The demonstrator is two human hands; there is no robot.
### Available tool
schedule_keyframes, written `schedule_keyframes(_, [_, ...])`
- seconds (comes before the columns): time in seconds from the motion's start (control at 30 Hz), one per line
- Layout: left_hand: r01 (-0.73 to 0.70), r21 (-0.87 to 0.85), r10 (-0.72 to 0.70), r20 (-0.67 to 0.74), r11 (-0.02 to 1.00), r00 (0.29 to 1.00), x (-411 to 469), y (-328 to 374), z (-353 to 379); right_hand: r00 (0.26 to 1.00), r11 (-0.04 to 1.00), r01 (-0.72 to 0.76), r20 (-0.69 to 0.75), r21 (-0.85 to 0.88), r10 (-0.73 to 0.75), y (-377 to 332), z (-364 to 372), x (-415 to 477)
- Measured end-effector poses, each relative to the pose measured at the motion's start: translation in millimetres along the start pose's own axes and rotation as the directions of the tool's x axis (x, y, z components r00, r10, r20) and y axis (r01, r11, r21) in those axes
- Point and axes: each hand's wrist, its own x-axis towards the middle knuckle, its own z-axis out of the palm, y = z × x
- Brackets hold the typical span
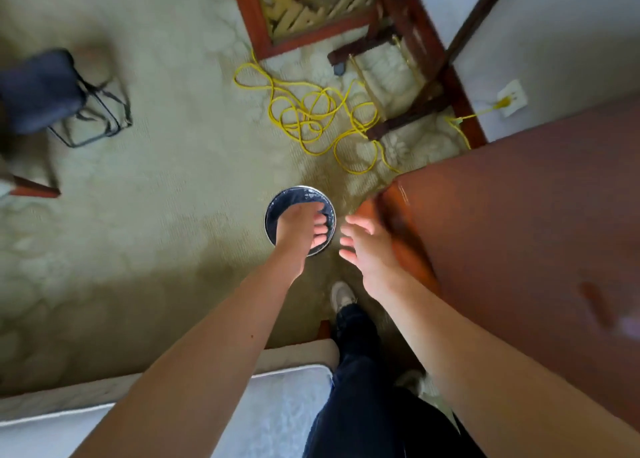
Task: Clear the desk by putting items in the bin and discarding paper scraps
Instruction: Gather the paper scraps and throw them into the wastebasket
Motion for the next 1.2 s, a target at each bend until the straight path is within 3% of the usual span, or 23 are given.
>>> schedule_keyframes(0.1, [-0.033,0.047,0.03,0.067,0.998,0.997,-45,6,16,0.999,0.994,-0.01,0.037,0.106,0.006,-12,-27,-47])
schedule_keyframes(0.27, [-0.222,0.148,0.207,0.109,0.964,0.972,-116,-3,44,0.991,0.979,0.071,0.097,0.191,-0.091,-29,-79,-104])
schedule_keyframes(0.53, [-0.433,0.25,0.355,0.304,0.866,0.884,-198,-46,113,0.968,0.92,0.247,-0.033,0.303,-0.249,-19,-189,-164])
schedule_keyframes(0.9, [-0.533,0.303,0.33,0.522,0.79,0.787,-284,-143,221,0.922,0.839,0.369,-0.273,0.4,-0.275,34,-336,-223])
schedule_keyframes(1.2, [-0.614,0.401,0.268,0.643,0.68,0.717,-313,-196,288,0.876,0.804,0.401,-0.441,0.44,-0.196,71,-431,-251])
